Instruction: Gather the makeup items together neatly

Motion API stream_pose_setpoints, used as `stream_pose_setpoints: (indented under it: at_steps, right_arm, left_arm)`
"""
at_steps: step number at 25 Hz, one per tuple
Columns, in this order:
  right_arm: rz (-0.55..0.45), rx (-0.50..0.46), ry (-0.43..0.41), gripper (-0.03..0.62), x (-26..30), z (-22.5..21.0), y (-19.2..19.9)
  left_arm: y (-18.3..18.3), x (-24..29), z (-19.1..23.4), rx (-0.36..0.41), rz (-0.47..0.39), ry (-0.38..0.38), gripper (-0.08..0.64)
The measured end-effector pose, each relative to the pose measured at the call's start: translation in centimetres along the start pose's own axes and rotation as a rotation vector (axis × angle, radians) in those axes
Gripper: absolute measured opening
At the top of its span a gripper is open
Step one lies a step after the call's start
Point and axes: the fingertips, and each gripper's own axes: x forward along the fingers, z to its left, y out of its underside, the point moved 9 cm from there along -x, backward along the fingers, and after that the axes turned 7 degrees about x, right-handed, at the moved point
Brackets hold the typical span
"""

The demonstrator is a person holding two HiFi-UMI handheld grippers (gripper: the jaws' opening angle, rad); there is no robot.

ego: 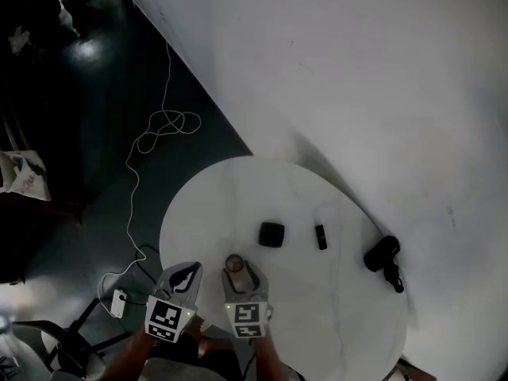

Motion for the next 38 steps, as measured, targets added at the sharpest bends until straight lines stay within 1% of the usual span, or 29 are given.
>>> stream_pose_setpoints:
  at_steps: [8, 10, 13, 17, 22, 25, 28, 32, 38]
  right_arm:
    - [0.038, -0.070, 0.028, 0.242, 1.0, 0.3, 0.0]
    - [0.042, -0.076, 0.032, 0.216, 1.0, 0.3, 0.0]
    - [0.043, -0.066, 0.038, 0.216, 0.9, 0.2, -0.1]
    - [0.008, -0.019, 0.038, 0.215, 0.2, 0.0, -0.3]
    - [-0.038, 0.023, 0.083, 0.213, -2.2, -0.9, -1.0]
    - [-0.069, 0.044, 0.123, 0.213, -4.4, -2.0, -1.8]
    - [-0.099, 0.075, 0.180, 0.213, -7.0, -3.5, -2.3]
    - [-0.139, 0.116, 0.273, 0.213, -11.0, -5.6, -2.7]
    - [-0.188, 0.193, 0.428, 0.213, -17.0, -9.1, -2.2]
  left_arm:
    - [0.2, 0.0, 0.1, -0.004, -0.004, -0.005, 0.011]
    - [0.1, 0.0, 0.1, -0.001, -0.011, -0.006, 0.011]
    - [0.0, 0.0, 0.1, 0.003, -0.013, -0.004, 0.011]
    - [-0.5, 0.0, 0.1, 0.015, -0.020, 0.002, 0.011]
    - [-2.5, 0.4, -0.5, 0.043, -0.052, 0.030, 0.011]
    - [-4.4, 1.1, -1.6, 0.068, -0.080, 0.068, 0.011]
    - [-6.5, 2.1, -3.4, 0.104, -0.110, 0.124, 0.011]
    - [-9.5, 3.3, -6.4, 0.156, -0.153, 0.217, 0.011]
    - [-13.4, 5.6, -11.8, 0.239, -0.192, 0.362, 0.011]
